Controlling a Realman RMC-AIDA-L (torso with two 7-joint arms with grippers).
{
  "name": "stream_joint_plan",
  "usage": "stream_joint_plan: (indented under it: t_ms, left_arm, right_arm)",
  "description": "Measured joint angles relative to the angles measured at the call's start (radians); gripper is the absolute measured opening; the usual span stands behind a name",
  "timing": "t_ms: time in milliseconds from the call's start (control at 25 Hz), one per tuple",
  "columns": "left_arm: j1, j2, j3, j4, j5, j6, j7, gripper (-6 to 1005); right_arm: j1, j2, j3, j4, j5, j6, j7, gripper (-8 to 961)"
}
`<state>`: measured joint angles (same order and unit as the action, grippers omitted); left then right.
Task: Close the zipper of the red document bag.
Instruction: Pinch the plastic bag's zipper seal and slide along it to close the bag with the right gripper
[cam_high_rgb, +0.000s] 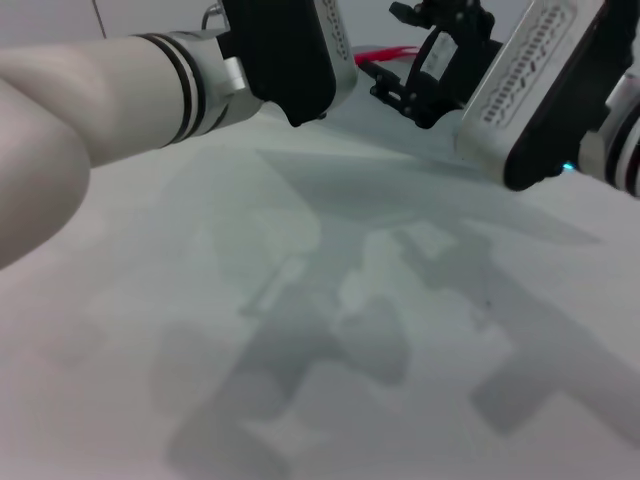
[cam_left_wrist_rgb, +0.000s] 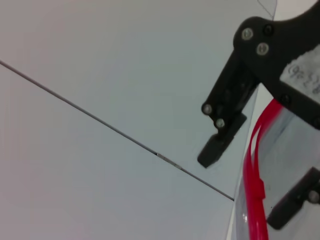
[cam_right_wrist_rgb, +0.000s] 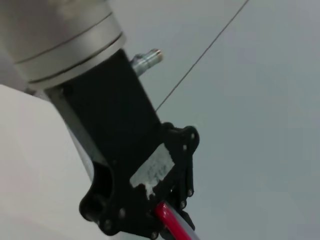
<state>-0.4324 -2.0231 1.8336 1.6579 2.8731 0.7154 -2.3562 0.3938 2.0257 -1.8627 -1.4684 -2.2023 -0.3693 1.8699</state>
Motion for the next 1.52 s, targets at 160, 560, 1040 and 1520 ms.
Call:
stream_joint_plan:
  t_ms: [160,560,1040,1520]
  left_arm:
    - [0.000,0.000,-0.001,0.001,0.000,0.002,0.000,55]
    - [0.000,0.000,-0.002,0.004,0.000,0.003,0.000,55]
    - [0.000,0.000,-0.001,-0.003,0.000,0.003,0.000,54]
    - [0.000,0.000,0.005,-0.004,0.000,0.003,0.000,55]
  right_arm:
    - [0.000,0.001,-0.044,0.019,-0.056,0.054,0.002,561]
    - [0.013,0.002,-0.050,0.062,-0.080,0.069,0.000,557]
    - [0.019,0.002,-0.091,0.077,-0.092,0.125,-0.002,420]
    - [0.020,0.002,-0.105,0.062,-0.093,0.134,-0.003,361]
